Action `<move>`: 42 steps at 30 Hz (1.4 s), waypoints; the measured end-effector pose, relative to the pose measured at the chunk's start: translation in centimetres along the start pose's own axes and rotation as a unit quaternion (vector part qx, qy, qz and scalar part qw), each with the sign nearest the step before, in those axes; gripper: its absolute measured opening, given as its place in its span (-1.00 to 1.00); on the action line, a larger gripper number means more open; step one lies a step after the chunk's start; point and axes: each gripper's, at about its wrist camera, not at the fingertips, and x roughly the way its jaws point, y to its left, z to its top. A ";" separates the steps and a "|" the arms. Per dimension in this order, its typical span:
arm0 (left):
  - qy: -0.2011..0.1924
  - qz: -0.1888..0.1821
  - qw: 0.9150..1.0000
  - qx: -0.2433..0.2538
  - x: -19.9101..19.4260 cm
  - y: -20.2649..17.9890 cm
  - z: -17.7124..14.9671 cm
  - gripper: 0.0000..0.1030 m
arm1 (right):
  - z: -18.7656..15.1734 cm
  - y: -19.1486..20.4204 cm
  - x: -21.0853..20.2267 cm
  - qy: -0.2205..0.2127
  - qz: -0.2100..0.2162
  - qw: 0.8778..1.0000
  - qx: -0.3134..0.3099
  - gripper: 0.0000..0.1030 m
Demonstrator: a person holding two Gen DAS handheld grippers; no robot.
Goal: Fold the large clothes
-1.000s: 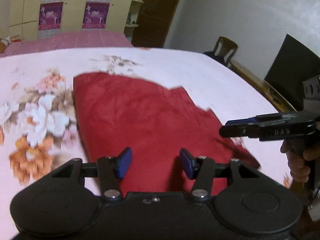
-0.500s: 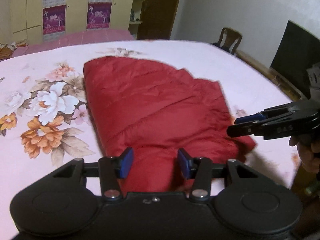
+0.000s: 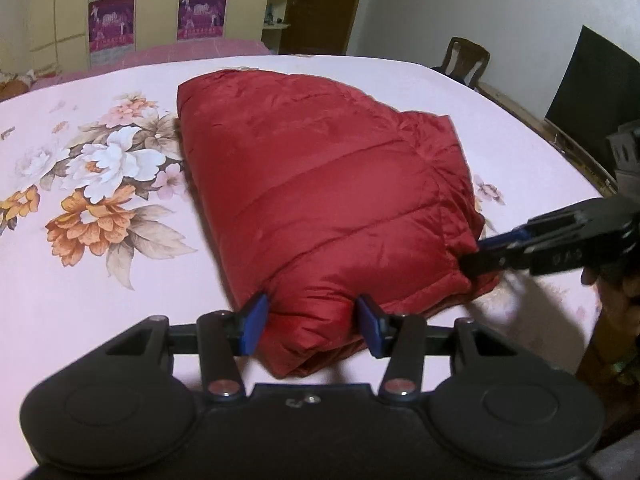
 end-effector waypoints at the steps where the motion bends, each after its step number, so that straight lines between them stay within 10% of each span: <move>1: -0.008 -0.006 1.000 -0.006 -0.5 0.3 0.4 -0.03 | 0.5 -0.2 -1.0 -0.014 -0.002 1.000 0.007 -0.34; 2: -0.023 -0.006 1.000 -0.014 -1.1 0.7 0.9 0.28 | 1.0 -0.6 -2.3 -0.042 -0.006 0.999 0.018 -0.27; 4: -0.062 0.006 0.997 -0.034 -1.6 1.6 1.8 0.79 | 2.1 -2.3 -4.2 -0.102 -0.025 0.993 0.051 0.55; 5: -0.077 0.006 0.996 -0.043 -1.4 2.3 2.5 0.70 | 2.8 -3.3 -4.6 -0.124 -0.020 0.990 0.064 0.57; 9: -0.083 0.006 0.993 -0.084 1.6 4.4 5.3 0.38 | 5.7 -8.1 -2.0 -0.131 -0.007 0.980 0.148 -0.46; 16: -0.066 0.017 0.989 -0.131 5.8 6.0 6.9 0.39 | 7.9 -10.7 0.9 -0.148 0.032 0.976 0.157 -0.74; 27: -0.045 0.047 0.985 -0.158 6.5 5.6 6.9 0.75 | 6.3 -13.6 5.0 -0.097 0.051 0.976 0.189 -0.71; 30: -0.039 0.045 0.988 -0.144 6.5 5.6 7.4 0.75 | 6.5 -14.1 3.6 -0.083 0.054 0.972 0.215 -0.23; 36: -0.023 0.002 0.986 -0.165 6.9 6.5 8.1 0.68 | 6.3 -16.7 3.5 -0.067 0.140 0.937 0.312 -0.16; 38: -0.019 -0.012 0.984 -0.176 7.2 7.0 8.0 0.67 | 6.5 -16.6 4.0 -0.059 0.149 0.935 0.316 0.30; 42: -0.010 -0.023 0.983 -0.184 7.8 7.5 7.8 0.72 | 7.2 -15.6 4.4 -0.061 0.142 0.944 0.291 0.17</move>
